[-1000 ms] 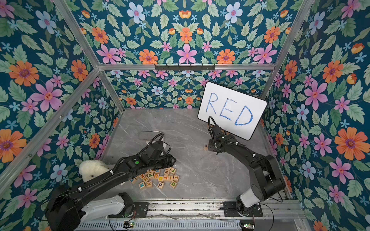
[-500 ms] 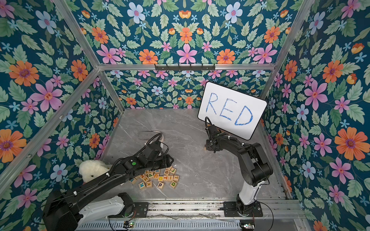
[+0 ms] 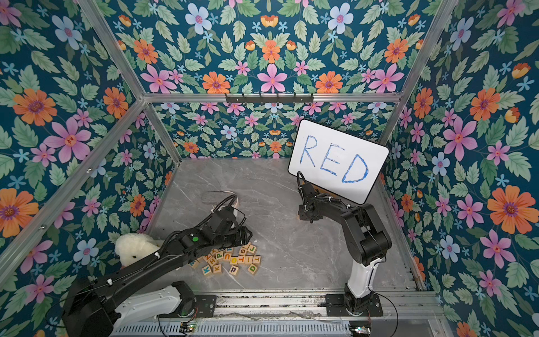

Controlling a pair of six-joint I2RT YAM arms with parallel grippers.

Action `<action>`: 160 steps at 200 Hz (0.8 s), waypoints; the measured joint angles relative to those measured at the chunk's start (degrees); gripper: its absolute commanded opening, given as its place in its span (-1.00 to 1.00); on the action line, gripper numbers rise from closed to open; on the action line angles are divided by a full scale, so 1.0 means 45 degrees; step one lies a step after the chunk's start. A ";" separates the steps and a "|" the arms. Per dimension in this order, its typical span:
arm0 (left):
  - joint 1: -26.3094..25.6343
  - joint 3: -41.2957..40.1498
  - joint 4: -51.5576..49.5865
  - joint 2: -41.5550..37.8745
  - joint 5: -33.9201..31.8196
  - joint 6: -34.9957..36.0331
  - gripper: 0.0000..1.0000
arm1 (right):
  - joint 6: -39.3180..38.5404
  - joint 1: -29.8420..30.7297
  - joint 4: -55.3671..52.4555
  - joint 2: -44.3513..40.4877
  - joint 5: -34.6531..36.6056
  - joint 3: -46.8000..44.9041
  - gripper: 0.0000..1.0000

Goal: Assemble the uppercase word "red" with letter blocks
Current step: Place the letter block at the center of the board.

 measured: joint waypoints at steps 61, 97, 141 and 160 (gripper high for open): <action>0.0000 0.0000 0.0005 -0.0019 -0.0034 0.0000 0.33 | -0.0083 0.0000 0.0228 0.0180 0.0068 0.0141 -0.30; 0.0000 0.0000 0.0010 -0.0010 -0.0029 0.0000 0.33 | -0.0083 -0.0005 0.0189 0.0112 0.0049 0.0126 -0.24; 0.0000 0.0015 0.0010 0.0029 -0.0019 0.0000 0.33 | -0.0083 0.0000 -0.0087 -0.0253 0.0010 0.0141 -0.16; 0.0000 0.0024 0.0015 0.0058 -0.0010 0.0000 0.32 | -0.0083 0.0000 -0.0228 -0.0393 0.0010 0.0194 -0.14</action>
